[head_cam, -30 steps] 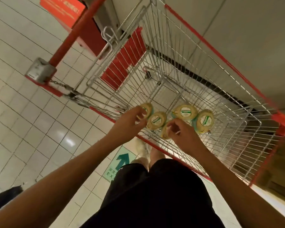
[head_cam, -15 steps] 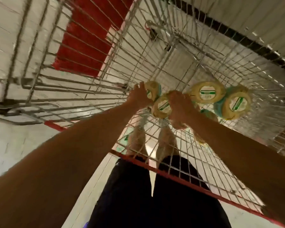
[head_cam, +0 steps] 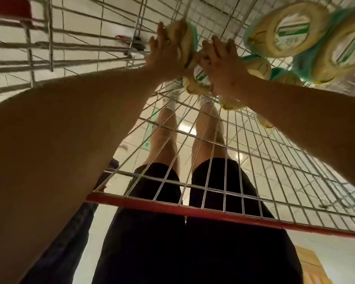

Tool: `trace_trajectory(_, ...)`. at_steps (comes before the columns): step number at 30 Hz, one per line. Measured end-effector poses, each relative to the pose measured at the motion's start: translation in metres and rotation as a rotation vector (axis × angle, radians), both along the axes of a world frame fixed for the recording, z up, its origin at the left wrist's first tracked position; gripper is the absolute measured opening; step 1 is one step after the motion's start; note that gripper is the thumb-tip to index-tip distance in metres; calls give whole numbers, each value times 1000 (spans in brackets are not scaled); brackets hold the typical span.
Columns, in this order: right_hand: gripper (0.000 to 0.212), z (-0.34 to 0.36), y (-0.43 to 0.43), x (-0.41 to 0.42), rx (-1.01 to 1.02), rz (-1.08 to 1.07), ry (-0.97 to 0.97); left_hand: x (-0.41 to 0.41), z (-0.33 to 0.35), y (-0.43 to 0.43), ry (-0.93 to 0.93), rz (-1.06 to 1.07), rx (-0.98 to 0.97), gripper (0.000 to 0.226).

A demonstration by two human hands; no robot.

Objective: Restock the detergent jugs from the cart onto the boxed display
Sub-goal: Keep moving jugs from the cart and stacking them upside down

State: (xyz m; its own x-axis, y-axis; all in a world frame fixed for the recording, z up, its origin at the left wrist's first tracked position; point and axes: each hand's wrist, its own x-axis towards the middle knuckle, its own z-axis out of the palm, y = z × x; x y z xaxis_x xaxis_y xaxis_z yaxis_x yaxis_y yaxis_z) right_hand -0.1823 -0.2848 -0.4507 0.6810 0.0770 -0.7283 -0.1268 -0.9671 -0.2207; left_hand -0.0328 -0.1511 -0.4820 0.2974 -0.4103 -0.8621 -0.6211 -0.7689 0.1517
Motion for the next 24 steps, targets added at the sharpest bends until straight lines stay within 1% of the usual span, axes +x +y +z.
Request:
trace_trajectory(2,135,-1,0,1,1,-3,12,4,1,4,54,34,-21,144)
trace_trajectory(4,139,-1,0,1,-5,-12,0,8,0,6,62,60,-56,144)
trace_trajectory(6,142,-1,-1,2,-2,-11,-9,14,-1,6,74,39,-64,143)
trace_trajectory(9,140,1,-8,4,-37,-21,-6,21,-4,8,75,30,-94,148)
trace_trajectory(12,141,5,-25,8,-94,-55,-7,13,-5,8,27,90,-107,147)
trace_trajectory(15,139,11,-40,13,-125,-53,-43,-4,0,-2,-88,202,-116,148)
trace_trajectory(18,140,26,-51,21,-150,-63,-64,-7,13,-11,-113,254,-95,145)
trace_trajectory(21,133,54,-58,27,-147,-117,-82,1,38,-17,-124,249,-75,141)
trace_trajectory(24,130,95,-58,31,-135,-189,-102,9,82,-22,-190,246,-95,140)
